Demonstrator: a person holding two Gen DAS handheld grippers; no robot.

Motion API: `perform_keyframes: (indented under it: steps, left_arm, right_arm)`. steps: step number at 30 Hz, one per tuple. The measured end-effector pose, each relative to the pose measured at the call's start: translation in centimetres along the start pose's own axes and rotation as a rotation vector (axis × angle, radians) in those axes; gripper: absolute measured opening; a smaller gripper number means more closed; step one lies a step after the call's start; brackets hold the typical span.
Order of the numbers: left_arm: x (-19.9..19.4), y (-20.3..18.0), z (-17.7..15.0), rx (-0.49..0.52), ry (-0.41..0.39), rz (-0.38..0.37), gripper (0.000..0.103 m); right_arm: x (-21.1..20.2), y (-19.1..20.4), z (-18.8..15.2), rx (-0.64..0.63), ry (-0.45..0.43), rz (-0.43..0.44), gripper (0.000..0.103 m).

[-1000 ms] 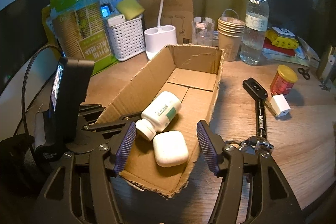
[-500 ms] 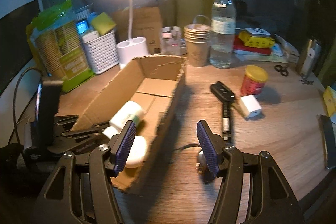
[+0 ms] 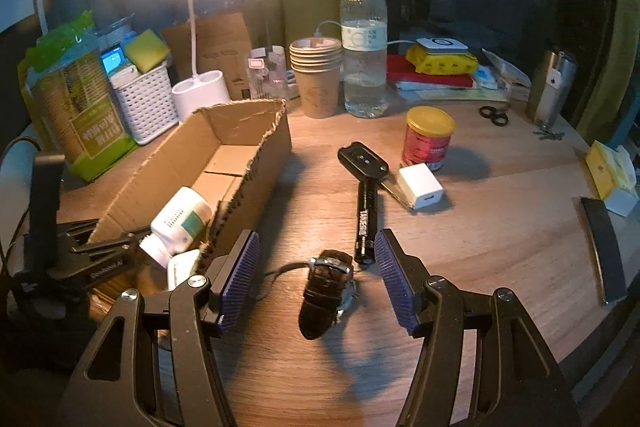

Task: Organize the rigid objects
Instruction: 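Move the right tool to the brown-strap wristwatch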

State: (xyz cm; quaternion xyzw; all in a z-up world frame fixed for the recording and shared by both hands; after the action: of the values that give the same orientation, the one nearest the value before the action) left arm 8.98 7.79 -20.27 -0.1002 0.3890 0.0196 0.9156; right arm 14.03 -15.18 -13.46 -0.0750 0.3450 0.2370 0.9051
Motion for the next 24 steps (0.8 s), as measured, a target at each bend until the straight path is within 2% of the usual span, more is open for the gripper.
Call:
perform_keyframes:
  steps: [24]
  left_arm:
    - [0.0, 0.0, 0.0, 0.0, 0.0, 0.001, 0.018]
  right_arm:
    - [4.5, -1.0, -3.7, 0.011, 0.125, -0.026, 0.064]
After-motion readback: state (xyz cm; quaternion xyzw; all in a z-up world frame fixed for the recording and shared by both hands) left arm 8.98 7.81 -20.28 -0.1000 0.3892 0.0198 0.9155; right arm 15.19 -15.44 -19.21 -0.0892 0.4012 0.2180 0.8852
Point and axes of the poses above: each gripper's, at about its wrist camera, not at the fingertips, and x roughly the way its jaws point, y to its left, z to its top, the point moved 2 cm from there along x, roughly the way its jaws point, and after that the axes turned 5 degrees about -y, right-handed, at the moved point
